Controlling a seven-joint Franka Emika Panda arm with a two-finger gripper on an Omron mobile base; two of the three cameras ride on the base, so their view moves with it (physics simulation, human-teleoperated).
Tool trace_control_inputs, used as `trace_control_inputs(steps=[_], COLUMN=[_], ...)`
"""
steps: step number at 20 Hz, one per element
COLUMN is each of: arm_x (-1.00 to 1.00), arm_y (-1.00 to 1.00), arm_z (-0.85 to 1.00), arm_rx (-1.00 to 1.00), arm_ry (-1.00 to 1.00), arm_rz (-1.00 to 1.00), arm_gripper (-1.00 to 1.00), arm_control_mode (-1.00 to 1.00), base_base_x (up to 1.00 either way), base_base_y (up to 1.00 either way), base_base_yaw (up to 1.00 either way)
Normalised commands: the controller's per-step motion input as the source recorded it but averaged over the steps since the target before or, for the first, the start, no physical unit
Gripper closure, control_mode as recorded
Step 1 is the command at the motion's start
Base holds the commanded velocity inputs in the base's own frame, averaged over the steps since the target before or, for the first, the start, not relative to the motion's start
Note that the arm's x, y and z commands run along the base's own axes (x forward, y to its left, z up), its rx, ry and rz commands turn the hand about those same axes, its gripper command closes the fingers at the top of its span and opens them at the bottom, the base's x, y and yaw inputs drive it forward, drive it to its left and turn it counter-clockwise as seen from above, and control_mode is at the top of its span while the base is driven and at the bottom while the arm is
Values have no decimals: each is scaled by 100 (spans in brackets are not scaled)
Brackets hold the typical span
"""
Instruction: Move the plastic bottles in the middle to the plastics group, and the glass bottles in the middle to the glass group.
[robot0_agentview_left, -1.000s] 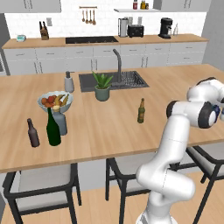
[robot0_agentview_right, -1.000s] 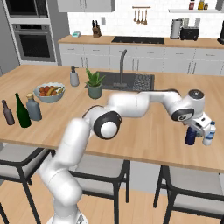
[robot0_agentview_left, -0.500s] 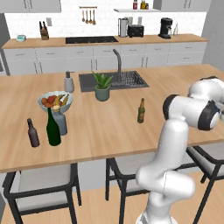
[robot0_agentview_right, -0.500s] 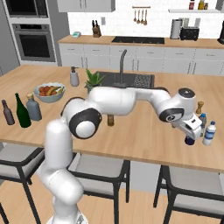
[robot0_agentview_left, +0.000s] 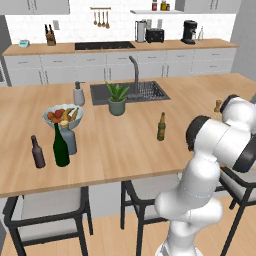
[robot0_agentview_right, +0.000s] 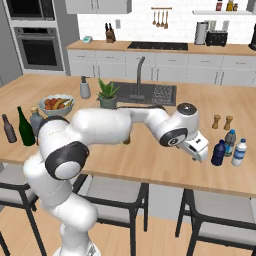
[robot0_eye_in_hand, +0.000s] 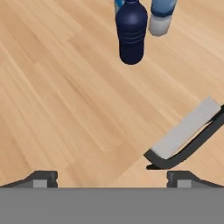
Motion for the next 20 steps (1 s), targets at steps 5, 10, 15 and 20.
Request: trace_control_inputs(steps=[5, 10, 15, 20], arm_x=[1, 6, 2, 20], arm_y=[88, 100, 100, 100], arm_z=[28, 22, 22, 12], arm_rx=[0, -3, -12, -9], arm_ry=[4, 21, 32, 23], arm_rz=[15, 35, 36, 34], arm_gripper=[-100, -100, -100, -100], arm_control_mode=[-100, -100, -100, -100], base_base_x=[0, 0, 0, 0], base_base_y=[0, 0, 0, 0], base_base_yaw=[0, 0, 0, 0])
